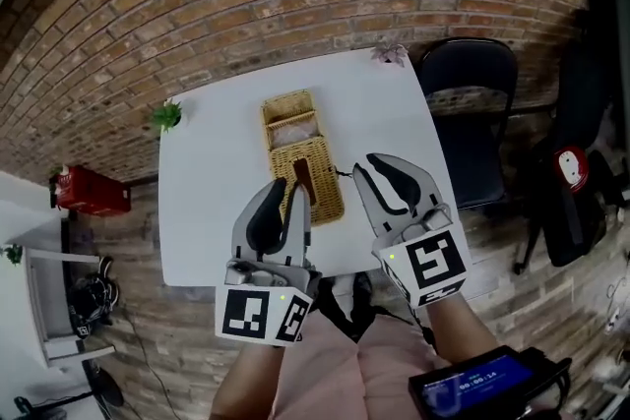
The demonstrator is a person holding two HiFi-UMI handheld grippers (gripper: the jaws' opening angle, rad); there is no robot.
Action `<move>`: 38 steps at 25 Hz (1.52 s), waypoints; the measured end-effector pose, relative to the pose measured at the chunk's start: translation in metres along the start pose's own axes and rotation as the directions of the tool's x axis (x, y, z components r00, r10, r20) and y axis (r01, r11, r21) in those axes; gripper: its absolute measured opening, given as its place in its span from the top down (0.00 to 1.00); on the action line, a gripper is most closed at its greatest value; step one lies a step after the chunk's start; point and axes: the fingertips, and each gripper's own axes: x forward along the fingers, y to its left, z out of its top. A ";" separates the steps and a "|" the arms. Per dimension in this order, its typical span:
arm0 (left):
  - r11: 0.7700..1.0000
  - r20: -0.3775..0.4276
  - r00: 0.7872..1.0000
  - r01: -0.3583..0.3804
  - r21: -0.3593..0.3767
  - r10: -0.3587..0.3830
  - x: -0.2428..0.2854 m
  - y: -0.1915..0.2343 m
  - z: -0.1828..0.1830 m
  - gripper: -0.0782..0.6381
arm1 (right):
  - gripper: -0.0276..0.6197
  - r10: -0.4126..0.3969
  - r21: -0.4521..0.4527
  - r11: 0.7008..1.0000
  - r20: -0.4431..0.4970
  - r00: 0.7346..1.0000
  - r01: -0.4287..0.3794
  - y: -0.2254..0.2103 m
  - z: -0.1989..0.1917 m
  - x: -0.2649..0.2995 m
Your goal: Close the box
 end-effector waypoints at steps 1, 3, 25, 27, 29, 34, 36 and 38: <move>0.999 0.022 0.999 -0.029 0.024 0.028 -0.001 0.002 0.011 0.78 | 0.86 -0.004 -0.019 1.000 0.031 1.000 0.004 -0.001 0.013 -0.004; 0.994 0.052 0.995 -0.085 0.065 0.081 -0.003 0.005 0.029 0.83 | 0.89 -0.010 -0.053 0.998 0.088 0.996 0.014 -0.001 0.037 -0.012; 0.965 0.184 0.970 -0.192 0.179 0.159 -0.015 0.017 0.088 0.87 | 0.96 -0.092 -0.099 0.988 0.225 0.970 0.117 -0.010 0.091 -0.036; 0.965 0.181 0.971 -0.190 0.183 0.157 -0.016 0.017 0.087 0.87 | 0.96 -0.092 -0.092 0.989 0.229 0.969 0.115 -0.009 0.092 -0.035; 0.964 0.180 0.971 -0.189 0.187 0.155 -0.016 0.016 0.087 0.87 | 0.96 -0.091 -0.084 0.990 0.231 0.969 0.113 -0.008 0.092 -0.035; 0.964 0.171 0.974 -0.184 0.194 0.151 -0.015 0.015 0.085 0.87 | 0.96 -0.092 -0.071 0.991 0.232 0.968 0.111 -0.007 0.091 -0.034; 0.964 0.167 0.975 -0.181 0.196 0.149 -0.015 0.014 0.084 0.87 | 0.96 -0.093 -0.069 0.991 0.233 0.968 0.112 -0.007 0.091 -0.034; 0.964 0.163 0.976 -0.177 0.199 0.146 -0.014 0.013 0.083 0.87 | 0.96 -0.095 -0.067 0.991 0.233 0.968 0.113 -0.007 0.091 -0.034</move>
